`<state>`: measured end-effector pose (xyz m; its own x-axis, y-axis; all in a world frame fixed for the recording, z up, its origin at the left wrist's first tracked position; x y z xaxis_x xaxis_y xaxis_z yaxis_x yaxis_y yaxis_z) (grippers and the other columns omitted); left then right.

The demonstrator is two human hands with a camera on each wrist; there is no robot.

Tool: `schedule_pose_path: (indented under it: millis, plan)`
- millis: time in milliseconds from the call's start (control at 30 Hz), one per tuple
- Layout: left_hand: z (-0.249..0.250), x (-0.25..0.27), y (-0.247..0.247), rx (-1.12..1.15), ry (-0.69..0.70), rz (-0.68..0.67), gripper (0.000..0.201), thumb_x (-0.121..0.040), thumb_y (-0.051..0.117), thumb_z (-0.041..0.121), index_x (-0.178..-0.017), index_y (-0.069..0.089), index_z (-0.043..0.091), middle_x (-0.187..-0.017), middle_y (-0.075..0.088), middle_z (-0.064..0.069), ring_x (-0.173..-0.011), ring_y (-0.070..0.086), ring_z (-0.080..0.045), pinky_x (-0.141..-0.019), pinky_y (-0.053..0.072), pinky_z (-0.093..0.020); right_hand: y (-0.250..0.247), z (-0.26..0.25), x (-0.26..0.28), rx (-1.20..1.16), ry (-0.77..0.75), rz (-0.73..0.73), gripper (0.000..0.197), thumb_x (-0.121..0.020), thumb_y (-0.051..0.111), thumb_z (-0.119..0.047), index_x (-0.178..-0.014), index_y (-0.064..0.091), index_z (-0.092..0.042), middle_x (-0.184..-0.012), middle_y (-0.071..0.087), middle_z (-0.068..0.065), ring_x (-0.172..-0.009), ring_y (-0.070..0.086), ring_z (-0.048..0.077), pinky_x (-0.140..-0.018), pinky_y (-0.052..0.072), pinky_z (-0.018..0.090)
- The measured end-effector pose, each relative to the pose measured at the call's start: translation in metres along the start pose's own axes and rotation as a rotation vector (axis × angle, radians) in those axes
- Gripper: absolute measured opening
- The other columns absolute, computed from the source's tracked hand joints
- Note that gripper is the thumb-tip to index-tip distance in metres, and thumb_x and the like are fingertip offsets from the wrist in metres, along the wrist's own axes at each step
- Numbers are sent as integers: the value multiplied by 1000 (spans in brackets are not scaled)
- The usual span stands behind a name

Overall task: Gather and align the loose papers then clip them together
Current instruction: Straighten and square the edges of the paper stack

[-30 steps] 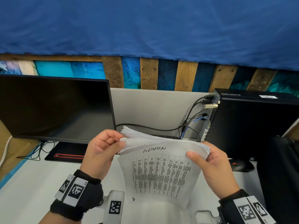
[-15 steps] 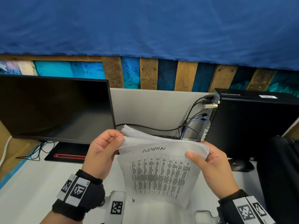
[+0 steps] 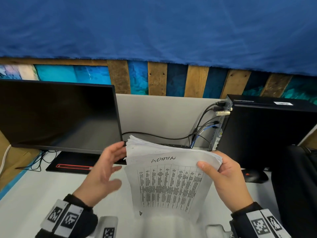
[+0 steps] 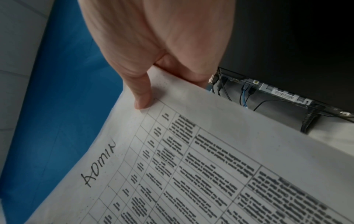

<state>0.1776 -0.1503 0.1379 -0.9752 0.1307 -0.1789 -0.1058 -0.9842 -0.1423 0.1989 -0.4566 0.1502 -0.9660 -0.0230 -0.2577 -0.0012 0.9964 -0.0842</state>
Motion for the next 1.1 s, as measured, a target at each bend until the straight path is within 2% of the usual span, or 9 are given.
schedule_pose_path:
  millis: [67,200,300,367,500,667,867,1000,1100]
  plan:
    - [-11,7,10,-165,-97,-124,109,-53,85,19,-140,25,45,-140,48,17,-134,41,-9,-111,33,-45,1,-1,0,-4,0,-1,13,-78,69,-12,-90,71,-13,-86,75,5,-77,72,18,-67,59,27]
    - [1,-6,21,-119,-96,45,107,-45,89,43,-137,34,40,-129,56,22,-118,53,2,-100,44,-31,4,-3,-1,-4,11,-31,12,-81,66,-4,-90,69,-11,-85,76,1,-75,72,12,-64,57,22]
    - [9,-26,22,26,-75,97,72,-41,88,51,-102,66,21,-115,70,7,-102,68,-13,-85,54,-34,5,-5,0,17,22,-64,11,-82,65,-1,-88,67,-10,-80,75,-4,-71,70,8,-62,54,17]
    - [13,-34,22,52,-52,145,57,-39,88,51,-65,59,9,-88,75,-2,-80,72,-18,-72,55,-37,4,-7,1,31,16,-70,10,-83,64,-1,-88,66,-10,-78,73,-7,-70,69,5,-62,54,16]
    - [28,-40,32,100,-2,220,38,-53,81,37,-55,46,21,-66,62,-11,-64,64,-28,-59,52,-38,0,-18,2,16,-44,-30,9,-84,62,-1,-85,64,-10,-73,71,-8,-64,65,1,-59,52,14]
    - [38,-30,45,86,83,221,28,-68,69,41,-66,46,25,-74,52,-30,-66,54,-32,-60,46,-44,-5,-27,5,-8,-96,-10,7,-78,68,-6,-77,65,-12,-71,69,-7,-61,64,1,-56,51,13]
    - [13,-18,65,90,-11,168,34,-75,66,36,-105,68,19,-101,74,-9,-95,70,-26,-80,58,-39,-3,-10,10,-12,2,-26,13,-70,72,-21,-82,72,-21,-83,74,2,-74,70,11,-62,54,17]
    - [16,-19,67,68,10,188,30,-83,59,33,-106,69,17,-103,75,-4,-98,70,-20,-83,56,-37,1,-17,9,-19,-19,-35,9,-74,68,-22,-81,74,-24,-82,75,1,-74,71,10,-64,55,18]
    - [24,-18,67,46,73,189,30,-75,62,40,-98,70,23,-97,74,-1,-91,71,-16,-73,56,-27,1,-21,8,-30,-40,-33,6,-76,68,-18,-80,72,-21,-79,74,-2,-71,70,6,-61,53,15]
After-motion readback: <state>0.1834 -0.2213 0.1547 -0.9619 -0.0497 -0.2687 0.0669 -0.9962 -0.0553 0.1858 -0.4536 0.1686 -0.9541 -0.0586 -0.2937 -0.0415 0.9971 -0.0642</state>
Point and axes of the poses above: each hand's wrist, its own x-axis away from the middle knuckle, its own y-axis out of the palm, z = x × y, the point moved 5 cm from there along -x, towards the middle knuckle
